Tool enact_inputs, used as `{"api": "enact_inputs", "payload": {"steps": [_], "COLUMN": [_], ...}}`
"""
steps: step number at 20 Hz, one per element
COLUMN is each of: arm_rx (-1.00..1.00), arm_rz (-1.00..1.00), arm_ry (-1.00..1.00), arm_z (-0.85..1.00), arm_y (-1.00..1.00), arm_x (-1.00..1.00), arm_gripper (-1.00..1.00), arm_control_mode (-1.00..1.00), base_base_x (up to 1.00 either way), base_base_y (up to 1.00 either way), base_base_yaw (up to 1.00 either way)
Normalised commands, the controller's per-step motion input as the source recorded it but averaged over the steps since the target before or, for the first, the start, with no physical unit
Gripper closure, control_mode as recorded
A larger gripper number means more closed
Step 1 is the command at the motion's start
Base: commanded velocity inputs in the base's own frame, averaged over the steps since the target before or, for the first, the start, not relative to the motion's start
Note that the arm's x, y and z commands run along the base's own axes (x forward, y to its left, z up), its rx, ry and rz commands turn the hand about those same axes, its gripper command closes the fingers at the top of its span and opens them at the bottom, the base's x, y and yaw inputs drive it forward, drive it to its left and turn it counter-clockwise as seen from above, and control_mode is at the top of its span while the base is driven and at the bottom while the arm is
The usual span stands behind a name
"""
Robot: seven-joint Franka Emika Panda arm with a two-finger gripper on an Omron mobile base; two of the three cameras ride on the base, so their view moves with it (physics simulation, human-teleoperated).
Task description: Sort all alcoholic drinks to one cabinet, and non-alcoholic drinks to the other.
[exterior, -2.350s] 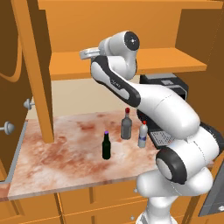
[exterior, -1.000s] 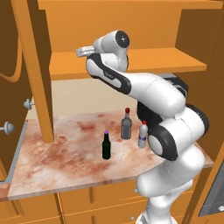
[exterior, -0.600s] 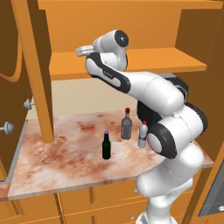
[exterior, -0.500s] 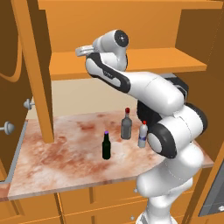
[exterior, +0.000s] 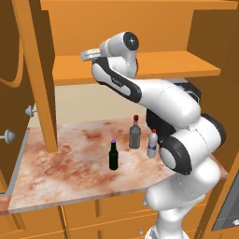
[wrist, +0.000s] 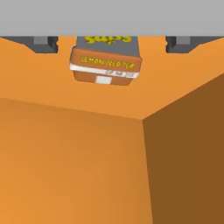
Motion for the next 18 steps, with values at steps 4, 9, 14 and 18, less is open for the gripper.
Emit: {"api": "enact_inputs", "payload": {"steps": [4,9,14,18], "arm_rx": [0.00,0.00,0.00,0.00], "arm_rz": [0.00,-0.02,-0.06,-0.10], "arm_ry": [-0.03,-0.04,-0.03,-0.02], "arm_z": [0.00,0.00,0.00,0.01], "arm_y": [-0.12,-0.25,-0.28,-0.22], "arm_x": [-0.43,-0.54,-0.71,-0.91], "arm_gripper": [-1.00,-1.00,-1.00,-1.00], "arm_control_mode": [-1.00,-1.00,-1.00,-1.00], "base_base_x": [0.00,0.00,0.00,0.00], "base_base_y": [0.00,0.00,0.00,0.00], "base_base_yaw": [0.00,0.00,0.00,0.00]}}
